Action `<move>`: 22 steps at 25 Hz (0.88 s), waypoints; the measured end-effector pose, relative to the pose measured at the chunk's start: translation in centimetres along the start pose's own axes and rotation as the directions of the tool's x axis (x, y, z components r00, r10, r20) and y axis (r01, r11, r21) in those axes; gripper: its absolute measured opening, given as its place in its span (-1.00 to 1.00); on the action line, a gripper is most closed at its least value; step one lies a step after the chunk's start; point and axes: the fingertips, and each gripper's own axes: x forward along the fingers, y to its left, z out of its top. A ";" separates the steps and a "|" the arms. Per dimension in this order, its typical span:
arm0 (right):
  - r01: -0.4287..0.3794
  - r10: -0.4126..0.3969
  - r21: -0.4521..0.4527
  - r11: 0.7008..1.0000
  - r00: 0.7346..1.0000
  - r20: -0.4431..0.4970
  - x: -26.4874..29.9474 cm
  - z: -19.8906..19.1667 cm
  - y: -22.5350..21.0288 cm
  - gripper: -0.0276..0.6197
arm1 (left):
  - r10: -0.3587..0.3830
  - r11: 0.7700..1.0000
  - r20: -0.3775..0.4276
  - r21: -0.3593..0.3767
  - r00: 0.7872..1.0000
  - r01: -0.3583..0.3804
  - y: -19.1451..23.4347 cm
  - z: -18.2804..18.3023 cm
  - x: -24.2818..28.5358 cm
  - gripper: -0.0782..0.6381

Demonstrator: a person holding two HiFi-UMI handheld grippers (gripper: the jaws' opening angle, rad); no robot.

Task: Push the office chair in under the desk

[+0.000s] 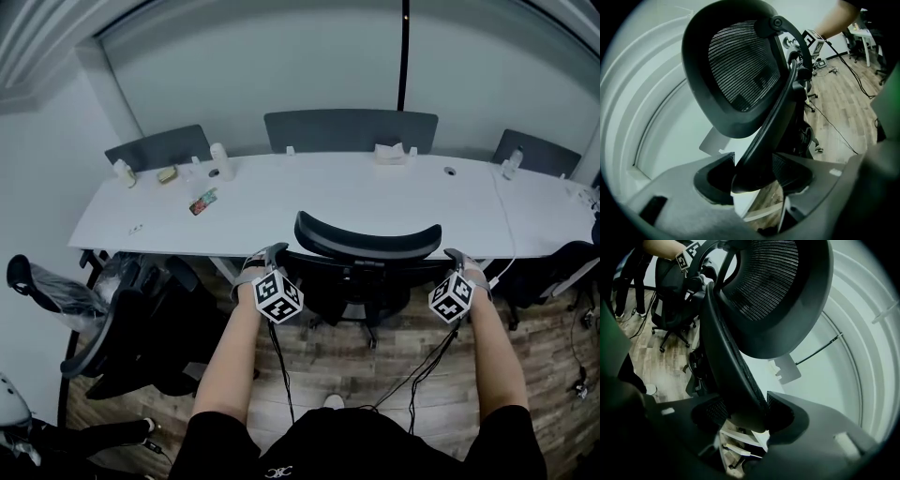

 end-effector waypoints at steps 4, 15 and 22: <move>0.010 -0.010 0.005 1.000 1.000 -0.029 1.5 -0.1 -1.2 -0.16 | -0.002 1.000 0.014 0.007 1.000 0.002 1.0 0.6 1.7 -0.10; 0.054 -0.054 -0.005 0.999 0.992 -0.113 4.4 -1.3 -4.0 -0.16 | -0.031 0.999 0.112 0.011 0.993 0.030 1.4 2.5 3.3 -0.10; 0.051 -0.051 -0.005 0.999 0.991 -0.126 5.8 -2.2 -5.3 -0.15 | -0.059 0.998 0.139 -0.025 0.989 0.063 1.0 3.7 3.6 -0.10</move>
